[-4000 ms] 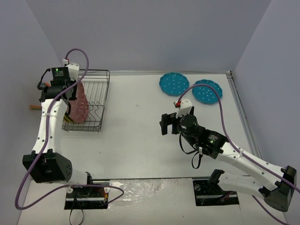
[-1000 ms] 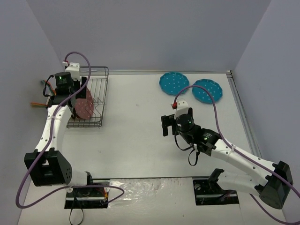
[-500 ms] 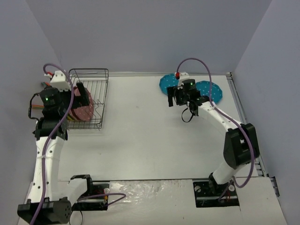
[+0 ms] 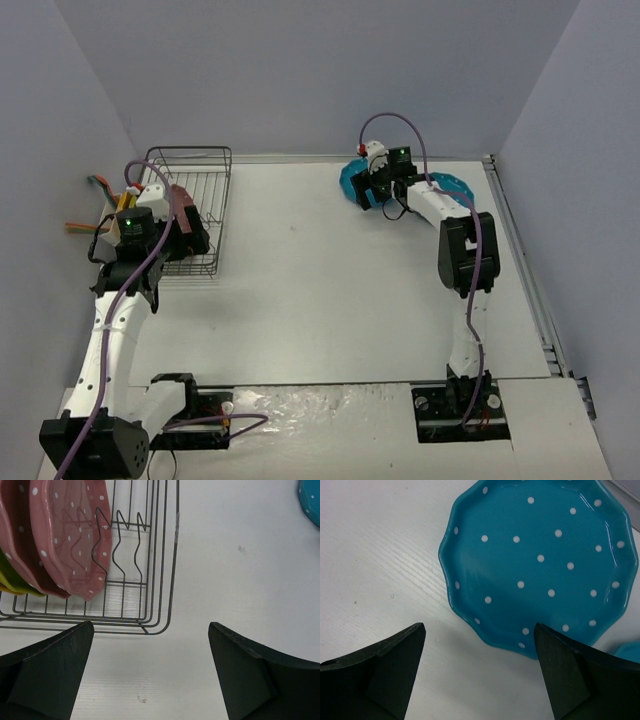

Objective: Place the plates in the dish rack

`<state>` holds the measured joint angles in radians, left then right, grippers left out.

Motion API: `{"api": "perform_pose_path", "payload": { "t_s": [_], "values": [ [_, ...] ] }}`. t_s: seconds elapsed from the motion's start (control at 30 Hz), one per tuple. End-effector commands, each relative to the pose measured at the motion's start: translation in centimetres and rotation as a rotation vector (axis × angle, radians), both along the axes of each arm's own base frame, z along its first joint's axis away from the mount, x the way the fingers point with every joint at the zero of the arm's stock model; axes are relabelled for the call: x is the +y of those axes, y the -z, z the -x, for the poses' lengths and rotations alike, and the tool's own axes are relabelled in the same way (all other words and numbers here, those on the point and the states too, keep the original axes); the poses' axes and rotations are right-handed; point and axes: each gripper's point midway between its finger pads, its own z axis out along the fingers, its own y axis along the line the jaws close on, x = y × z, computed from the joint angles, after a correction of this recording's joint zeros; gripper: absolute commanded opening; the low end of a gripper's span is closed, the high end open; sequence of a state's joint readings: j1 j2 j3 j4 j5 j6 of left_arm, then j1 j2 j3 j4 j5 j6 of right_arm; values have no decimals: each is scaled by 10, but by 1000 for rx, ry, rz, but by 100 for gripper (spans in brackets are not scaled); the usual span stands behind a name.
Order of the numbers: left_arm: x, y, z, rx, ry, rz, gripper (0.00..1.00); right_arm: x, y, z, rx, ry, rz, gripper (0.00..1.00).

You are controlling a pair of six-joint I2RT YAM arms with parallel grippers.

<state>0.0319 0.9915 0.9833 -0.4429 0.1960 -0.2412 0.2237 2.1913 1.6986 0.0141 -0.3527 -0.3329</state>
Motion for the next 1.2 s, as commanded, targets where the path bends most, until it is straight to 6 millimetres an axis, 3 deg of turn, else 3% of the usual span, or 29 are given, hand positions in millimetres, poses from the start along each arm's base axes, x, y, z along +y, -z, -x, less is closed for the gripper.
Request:
{"api": "perform_pose_path", "payload": {
  "t_s": [0.0, 0.33, 0.53, 0.67, 0.73, 0.9, 1.03, 1.17],
  "values": [
    [-7, -24, -15, -81, 12, 42, 97, 19, -13, -11, -55, -113, -10, 84],
    [-20, -32, -18, -94, 45, 114, 97, 19, 37, 21, 58, -117, 36, 78],
    [-25, -32, -15, -88, 48, 146, 97, 18, 58, 30, 118, -102, 68, 69],
    [-31, -36, -14, -94, 53, 175, 97, 20, 61, 37, 142, -90, 77, 52],
    [-48, -40, -12, -93, 93, 197, 97, 22, 61, 45, 150, -87, 89, 45],
    [-86, -47, -4, -99, 141, 268, 97, 38, 63, 87, 183, -109, 116, 21],
    [-111, -34, 0, -35, 138, 372, 97, 65, 70, 130, 212, -138, 133, 9],
    [-133, -7, 5, 38, 114, 450, 97, 97, 69, 170, 209, -159, 121, 0]
  ]
}}
